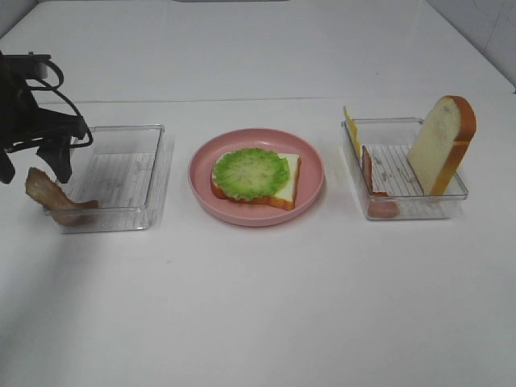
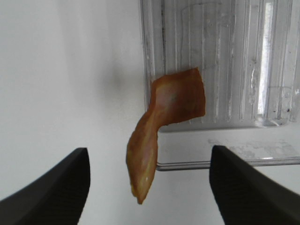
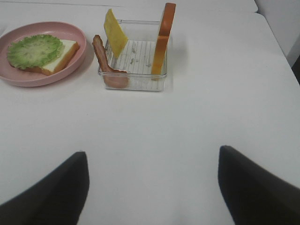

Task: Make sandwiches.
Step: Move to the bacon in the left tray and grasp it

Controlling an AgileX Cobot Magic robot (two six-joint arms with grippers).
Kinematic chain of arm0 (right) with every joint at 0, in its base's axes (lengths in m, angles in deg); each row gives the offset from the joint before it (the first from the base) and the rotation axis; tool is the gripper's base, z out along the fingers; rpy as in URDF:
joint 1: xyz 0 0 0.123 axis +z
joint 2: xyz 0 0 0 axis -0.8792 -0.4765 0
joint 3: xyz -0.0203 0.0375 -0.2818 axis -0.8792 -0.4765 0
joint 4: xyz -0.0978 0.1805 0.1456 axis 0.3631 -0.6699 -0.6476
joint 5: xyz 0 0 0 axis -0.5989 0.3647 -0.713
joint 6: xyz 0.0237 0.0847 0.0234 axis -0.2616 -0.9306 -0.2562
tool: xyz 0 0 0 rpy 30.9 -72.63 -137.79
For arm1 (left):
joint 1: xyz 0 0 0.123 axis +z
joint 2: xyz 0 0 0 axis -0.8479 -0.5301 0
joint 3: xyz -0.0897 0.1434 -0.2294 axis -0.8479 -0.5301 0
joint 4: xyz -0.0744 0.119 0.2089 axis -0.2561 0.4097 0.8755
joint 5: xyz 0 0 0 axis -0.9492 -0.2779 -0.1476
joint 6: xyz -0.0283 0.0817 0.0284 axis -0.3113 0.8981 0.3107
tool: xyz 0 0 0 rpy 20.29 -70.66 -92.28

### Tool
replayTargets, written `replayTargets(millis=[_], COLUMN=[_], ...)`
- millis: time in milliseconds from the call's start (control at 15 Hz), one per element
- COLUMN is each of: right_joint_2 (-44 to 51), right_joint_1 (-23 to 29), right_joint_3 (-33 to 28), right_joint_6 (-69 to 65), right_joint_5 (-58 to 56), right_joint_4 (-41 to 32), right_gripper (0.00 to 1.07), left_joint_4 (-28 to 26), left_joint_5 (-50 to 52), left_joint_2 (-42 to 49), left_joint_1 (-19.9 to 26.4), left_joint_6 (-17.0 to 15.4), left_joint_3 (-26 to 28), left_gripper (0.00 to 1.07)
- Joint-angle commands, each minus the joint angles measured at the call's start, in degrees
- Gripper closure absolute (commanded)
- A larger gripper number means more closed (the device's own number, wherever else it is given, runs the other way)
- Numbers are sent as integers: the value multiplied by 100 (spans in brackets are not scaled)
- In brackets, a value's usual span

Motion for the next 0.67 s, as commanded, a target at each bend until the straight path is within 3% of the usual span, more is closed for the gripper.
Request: replayTargets(millis=[67,267,467,667], right_joint_2=[92,92,92,92], right_joint_1=[-34,-34,-34,-34], right_joint_3=[-6,-6,-6,-6], right_joint_6=[63,63,63,63], right_joint_5=[46,46,46,46], right_joint_4=[11,11,11,11], right_gripper=[35,35,35,35], left_joint_4=[-23,-23,-23,-23], left_joint_5=[92,189,344,350], left_joint_2=[-218,-350,-350,-350], left_joint_1=[-11,-11,-11,-11], left_joint_6=[-46,-46,-34,-23], left_joint_3=[-29,-29,-29,-29], left_gripper=[43,48,78,94])
